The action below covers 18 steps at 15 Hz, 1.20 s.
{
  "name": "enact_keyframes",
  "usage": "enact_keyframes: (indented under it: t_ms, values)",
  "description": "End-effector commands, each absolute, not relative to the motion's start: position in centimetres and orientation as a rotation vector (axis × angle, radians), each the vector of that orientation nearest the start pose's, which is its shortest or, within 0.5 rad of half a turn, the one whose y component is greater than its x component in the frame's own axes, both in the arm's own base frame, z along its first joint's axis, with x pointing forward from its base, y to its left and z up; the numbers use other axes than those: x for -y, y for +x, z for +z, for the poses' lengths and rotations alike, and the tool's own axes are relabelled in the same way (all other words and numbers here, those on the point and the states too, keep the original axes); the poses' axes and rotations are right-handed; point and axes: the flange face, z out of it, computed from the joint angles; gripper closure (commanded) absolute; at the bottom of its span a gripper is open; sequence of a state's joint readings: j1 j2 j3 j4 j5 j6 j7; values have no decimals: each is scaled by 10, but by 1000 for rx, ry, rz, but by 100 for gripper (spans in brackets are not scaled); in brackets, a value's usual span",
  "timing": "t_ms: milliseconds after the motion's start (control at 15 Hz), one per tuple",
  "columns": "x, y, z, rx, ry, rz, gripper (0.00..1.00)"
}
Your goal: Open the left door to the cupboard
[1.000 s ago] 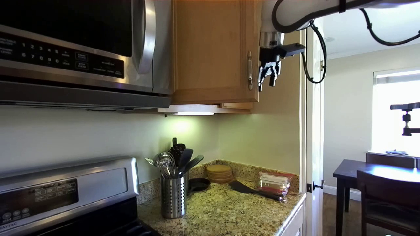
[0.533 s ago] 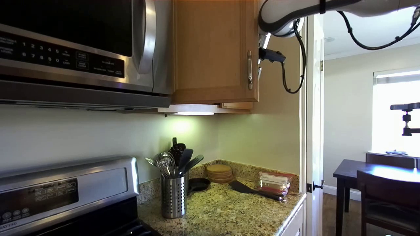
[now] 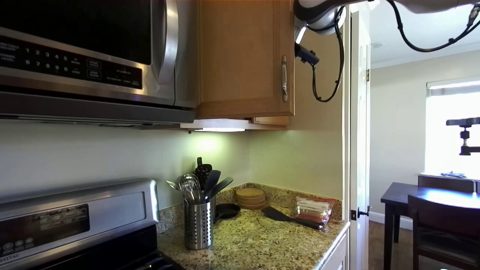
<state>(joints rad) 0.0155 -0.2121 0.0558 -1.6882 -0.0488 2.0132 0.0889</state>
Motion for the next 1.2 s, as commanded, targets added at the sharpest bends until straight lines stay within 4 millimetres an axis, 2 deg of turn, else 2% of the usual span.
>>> enact_keyframes:
  t_ms: [0, 467, 667, 867, 1133]
  values:
    - [-58, 518, 736, 123, -2991, -885, 0]
    - [-117, 505, 745, 390, -2902, -889, 0]
    - [-137, 499, 750, 450, -2872, -895, 0]
    - [-133, 499, 748, 418, -2903, -890, 0]
    - [-94, 510, 722, 307, -2992, -828, 0]
